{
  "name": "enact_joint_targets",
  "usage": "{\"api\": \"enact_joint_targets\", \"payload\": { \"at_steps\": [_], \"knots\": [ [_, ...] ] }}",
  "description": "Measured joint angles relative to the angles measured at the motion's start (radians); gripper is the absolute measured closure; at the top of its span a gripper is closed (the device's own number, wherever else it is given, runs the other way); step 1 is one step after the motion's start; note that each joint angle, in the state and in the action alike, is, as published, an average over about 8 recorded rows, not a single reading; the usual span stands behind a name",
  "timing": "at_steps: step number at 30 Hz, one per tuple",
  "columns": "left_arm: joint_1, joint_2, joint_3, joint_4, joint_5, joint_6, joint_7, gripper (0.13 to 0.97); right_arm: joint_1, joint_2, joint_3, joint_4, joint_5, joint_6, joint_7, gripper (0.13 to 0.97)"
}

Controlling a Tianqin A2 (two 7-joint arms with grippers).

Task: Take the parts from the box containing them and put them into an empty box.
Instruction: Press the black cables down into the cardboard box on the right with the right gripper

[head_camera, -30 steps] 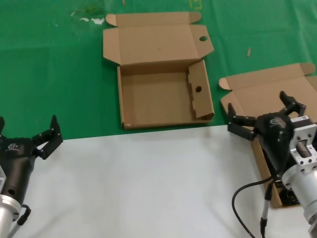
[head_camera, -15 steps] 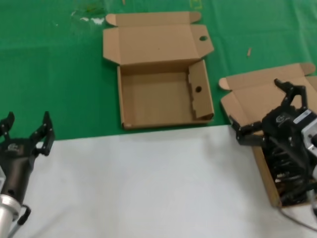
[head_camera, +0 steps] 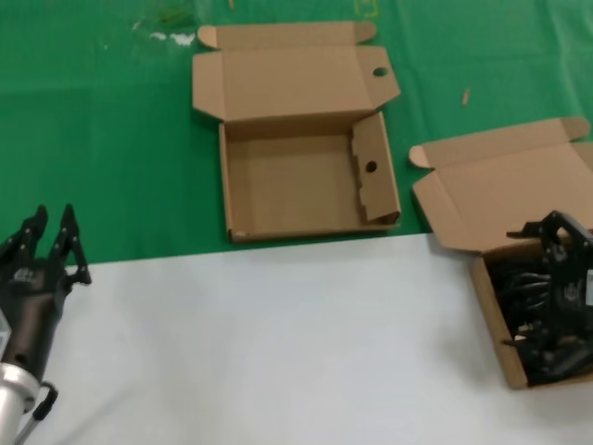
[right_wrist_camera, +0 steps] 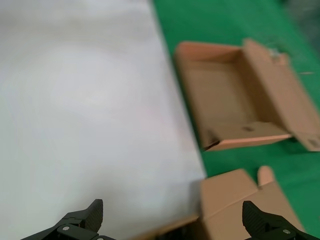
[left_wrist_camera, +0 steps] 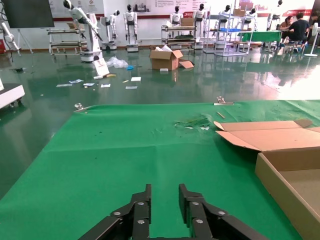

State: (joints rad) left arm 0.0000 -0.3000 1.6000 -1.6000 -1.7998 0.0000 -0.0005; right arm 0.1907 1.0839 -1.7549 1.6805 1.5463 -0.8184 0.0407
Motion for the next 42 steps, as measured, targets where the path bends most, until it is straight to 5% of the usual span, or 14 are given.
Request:
{"api": "enact_joint_targets", "payload": {
  "at_steps": [10, 17, 29, 42],
  "knots": [
    [0.0, 0.0, 0.0, 0.0, 0.0, 0.0, 0.0, 0.906, 0.3, 0.005, -0.16, -0.136, -0.093, -0.348, -0.182, 0.135],
    [0.0, 0.0, 0.0, 0.0, 0.0, 0.0, 0.0, 0.943, 0.46, -0.047, -0.239, -0.205, -0.17, -0.476, -0.241, 0.152],
    [0.0, 0.0, 0.0, 0.0, 0.0, 0.0, 0.0, 0.957, 0.56, -0.106, -0.291, -0.298, -0.237, -0.519, -0.273, 0.241],
    [0.0, 0.0, 0.0, 0.0, 0.0, 0.0, 0.0, 0.957, 0.609, -0.161, -0.309, -0.426, -0.256, -0.488, -0.339, 0.503]
  ]
}}
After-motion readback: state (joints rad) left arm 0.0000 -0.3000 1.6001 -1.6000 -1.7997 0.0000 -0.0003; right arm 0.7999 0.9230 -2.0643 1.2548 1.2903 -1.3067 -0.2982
